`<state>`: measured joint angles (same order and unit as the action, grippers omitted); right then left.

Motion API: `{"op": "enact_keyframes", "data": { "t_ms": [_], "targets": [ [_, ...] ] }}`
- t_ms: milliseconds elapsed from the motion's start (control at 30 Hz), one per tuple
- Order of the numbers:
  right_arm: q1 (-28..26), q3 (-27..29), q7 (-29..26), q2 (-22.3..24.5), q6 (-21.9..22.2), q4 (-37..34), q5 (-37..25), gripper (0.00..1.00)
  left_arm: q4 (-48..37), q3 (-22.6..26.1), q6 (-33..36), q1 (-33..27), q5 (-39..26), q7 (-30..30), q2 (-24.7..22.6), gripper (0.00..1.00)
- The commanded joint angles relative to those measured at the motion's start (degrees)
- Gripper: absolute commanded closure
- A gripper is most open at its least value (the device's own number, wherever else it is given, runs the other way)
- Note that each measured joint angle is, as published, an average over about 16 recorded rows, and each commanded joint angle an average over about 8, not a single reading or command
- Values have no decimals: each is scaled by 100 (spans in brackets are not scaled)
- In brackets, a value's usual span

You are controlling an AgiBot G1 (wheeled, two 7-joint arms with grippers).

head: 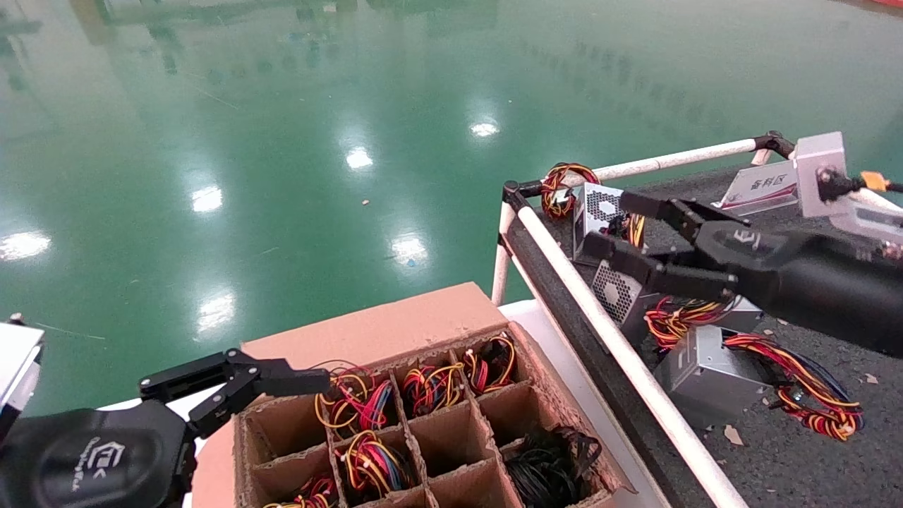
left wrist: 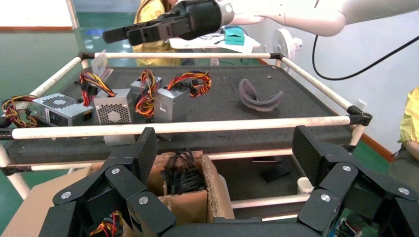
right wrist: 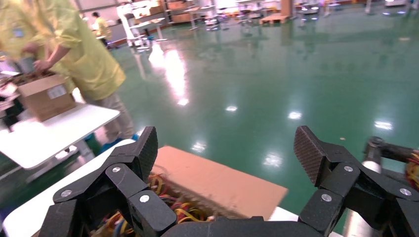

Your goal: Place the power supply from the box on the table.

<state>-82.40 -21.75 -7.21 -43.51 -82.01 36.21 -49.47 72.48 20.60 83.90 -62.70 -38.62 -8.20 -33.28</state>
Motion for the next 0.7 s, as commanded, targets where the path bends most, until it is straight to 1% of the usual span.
{"op": "enact_keyframes", "data": {
  "t_ms": [33, 700],
  "targets": [
    [137, 38, -23, 56, -24, 245, 50, 0, 0, 0, 0, 0, 0, 0, 0, 0],
    [1504, 414, -256, 613, -266, 2698, 550, 0, 0, 1, -1, 0, 1, 1, 1, 0]
  ]
}}
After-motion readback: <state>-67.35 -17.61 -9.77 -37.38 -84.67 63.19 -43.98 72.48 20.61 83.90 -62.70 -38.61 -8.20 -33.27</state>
